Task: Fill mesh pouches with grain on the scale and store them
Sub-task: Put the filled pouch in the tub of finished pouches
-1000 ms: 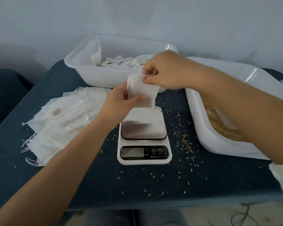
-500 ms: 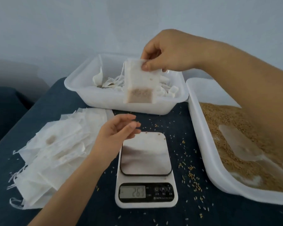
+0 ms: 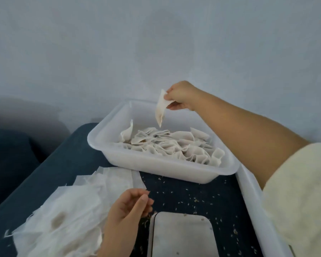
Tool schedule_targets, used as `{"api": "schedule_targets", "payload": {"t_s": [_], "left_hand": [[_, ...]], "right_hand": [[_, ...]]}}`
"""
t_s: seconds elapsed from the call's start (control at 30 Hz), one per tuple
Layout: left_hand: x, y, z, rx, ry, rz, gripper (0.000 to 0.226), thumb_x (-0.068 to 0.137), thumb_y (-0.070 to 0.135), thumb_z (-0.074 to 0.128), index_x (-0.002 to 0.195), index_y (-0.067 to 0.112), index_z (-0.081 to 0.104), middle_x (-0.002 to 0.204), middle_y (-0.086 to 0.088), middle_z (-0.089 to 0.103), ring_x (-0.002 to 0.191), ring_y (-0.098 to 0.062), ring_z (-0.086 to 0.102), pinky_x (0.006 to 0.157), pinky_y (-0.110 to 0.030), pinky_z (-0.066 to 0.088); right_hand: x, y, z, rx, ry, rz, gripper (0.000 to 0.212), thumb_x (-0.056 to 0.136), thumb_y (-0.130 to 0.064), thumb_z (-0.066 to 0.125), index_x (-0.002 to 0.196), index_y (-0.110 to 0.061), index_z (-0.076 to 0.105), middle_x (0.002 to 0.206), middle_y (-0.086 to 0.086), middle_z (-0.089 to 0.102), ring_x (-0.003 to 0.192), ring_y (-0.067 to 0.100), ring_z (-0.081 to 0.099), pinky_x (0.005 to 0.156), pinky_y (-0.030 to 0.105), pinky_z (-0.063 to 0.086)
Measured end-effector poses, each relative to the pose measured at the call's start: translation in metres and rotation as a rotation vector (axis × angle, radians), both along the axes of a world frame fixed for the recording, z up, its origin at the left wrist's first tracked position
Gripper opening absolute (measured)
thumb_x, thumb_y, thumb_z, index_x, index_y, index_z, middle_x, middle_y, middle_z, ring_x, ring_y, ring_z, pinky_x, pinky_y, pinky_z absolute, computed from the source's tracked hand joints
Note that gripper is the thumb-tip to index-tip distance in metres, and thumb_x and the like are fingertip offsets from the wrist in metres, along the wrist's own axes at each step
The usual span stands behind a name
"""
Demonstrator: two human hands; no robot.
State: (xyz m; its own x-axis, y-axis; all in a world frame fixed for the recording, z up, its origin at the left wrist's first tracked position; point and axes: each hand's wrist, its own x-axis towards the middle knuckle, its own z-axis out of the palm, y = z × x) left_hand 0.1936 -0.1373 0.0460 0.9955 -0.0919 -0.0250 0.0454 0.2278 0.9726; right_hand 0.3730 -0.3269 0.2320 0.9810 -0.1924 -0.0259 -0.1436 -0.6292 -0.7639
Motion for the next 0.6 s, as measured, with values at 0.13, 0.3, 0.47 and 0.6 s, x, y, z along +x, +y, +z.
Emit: {"api": "schedule_targets", "payload": {"t_s": [0.13, 0.3, 0.47, 0.6], "left_hand": [[0.006, 0.002, -0.002, -0.013, 0.019, 0.043, 0.013, 0.086, -0.003, 0.057, 0.079, 0.002, 0.067, 0.067, -0.015, 0.068, 0.057, -0.018, 0.063, 0.065, -0.034, 0.049], [0.01, 0.006, -0.004, 0.009, -0.011, 0.021, 0.015, 0.085, -0.004, 0.059, 0.076, 0.005, 0.068, 0.066, -0.014, 0.069, 0.057, -0.019, 0.064, 0.058, -0.022, 0.051], [0.009, 0.004, -0.005, 0.042, -0.02, -0.016, 0.016, 0.086, -0.002, 0.059, 0.077, 0.007, 0.067, 0.068, -0.011, 0.07, 0.061, -0.016, 0.065, 0.063, -0.022, 0.053], [0.006, 0.0, -0.002, 0.035, -0.041, -0.013, 0.017, 0.085, -0.005, 0.058, 0.076, 0.006, 0.067, 0.067, -0.012, 0.069, 0.058, -0.015, 0.064, 0.061, -0.021, 0.054]], "right_hand": [[0.047, 0.003, -0.037, -0.47, -0.094, 0.044, 0.019, 0.092, -0.012, 0.054, 0.102, -0.008, 0.069, 0.105, 0.01, 0.069, 0.097, 0.028, 0.066, 0.087, 0.035, 0.052], [0.077, -0.001, -0.093, -0.702, -0.036, 0.047, 0.027, 0.087, -0.009, 0.052, 0.105, -0.016, 0.071, 0.114, 0.009, 0.064, 0.103, 0.029, 0.059, 0.082, 0.027, 0.043], [0.075, -0.012, -0.123, -0.865, 0.079, 0.156, 0.024, 0.089, -0.01, 0.055, 0.105, -0.017, 0.071, 0.113, 0.008, 0.065, 0.102, 0.029, 0.06, 0.079, 0.027, 0.043], [0.062, -0.017, -0.116, -0.818, 0.043, 0.158, 0.026, 0.087, -0.01, 0.055, 0.105, -0.022, 0.07, 0.115, 0.003, 0.064, 0.104, 0.024, 0.059, 0.079, 0.026, 0.043]]}}
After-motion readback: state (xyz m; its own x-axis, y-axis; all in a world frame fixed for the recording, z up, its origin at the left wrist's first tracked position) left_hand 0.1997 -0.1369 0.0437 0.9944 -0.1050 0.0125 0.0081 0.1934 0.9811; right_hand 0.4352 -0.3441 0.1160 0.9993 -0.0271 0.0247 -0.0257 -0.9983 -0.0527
